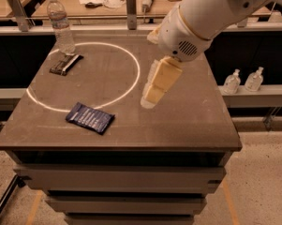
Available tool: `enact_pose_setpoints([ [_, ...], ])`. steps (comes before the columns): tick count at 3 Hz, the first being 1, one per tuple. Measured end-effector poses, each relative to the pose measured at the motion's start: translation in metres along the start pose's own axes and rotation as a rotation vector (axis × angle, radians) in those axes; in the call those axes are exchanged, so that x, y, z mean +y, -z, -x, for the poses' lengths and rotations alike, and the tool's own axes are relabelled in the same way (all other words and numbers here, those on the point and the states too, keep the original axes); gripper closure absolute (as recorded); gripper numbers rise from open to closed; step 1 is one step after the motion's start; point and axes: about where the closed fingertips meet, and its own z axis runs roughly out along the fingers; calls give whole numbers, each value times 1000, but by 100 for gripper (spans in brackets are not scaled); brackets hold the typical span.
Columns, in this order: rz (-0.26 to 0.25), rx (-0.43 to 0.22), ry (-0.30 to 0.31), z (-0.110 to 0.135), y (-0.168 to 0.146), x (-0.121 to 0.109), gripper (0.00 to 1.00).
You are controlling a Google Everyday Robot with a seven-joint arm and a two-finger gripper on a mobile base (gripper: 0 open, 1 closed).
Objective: Move rxbar blueberry near water bottle
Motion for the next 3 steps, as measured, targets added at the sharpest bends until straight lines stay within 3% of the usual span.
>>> enact_pose_setpoints([
  [1, 39, -47, -64, 12, -43, -3, 0],
  [2, 89, -80, -156, 9, -87, 3, 0],
  [3, 102, -119, -162, 15, -113, 10, 0],
])
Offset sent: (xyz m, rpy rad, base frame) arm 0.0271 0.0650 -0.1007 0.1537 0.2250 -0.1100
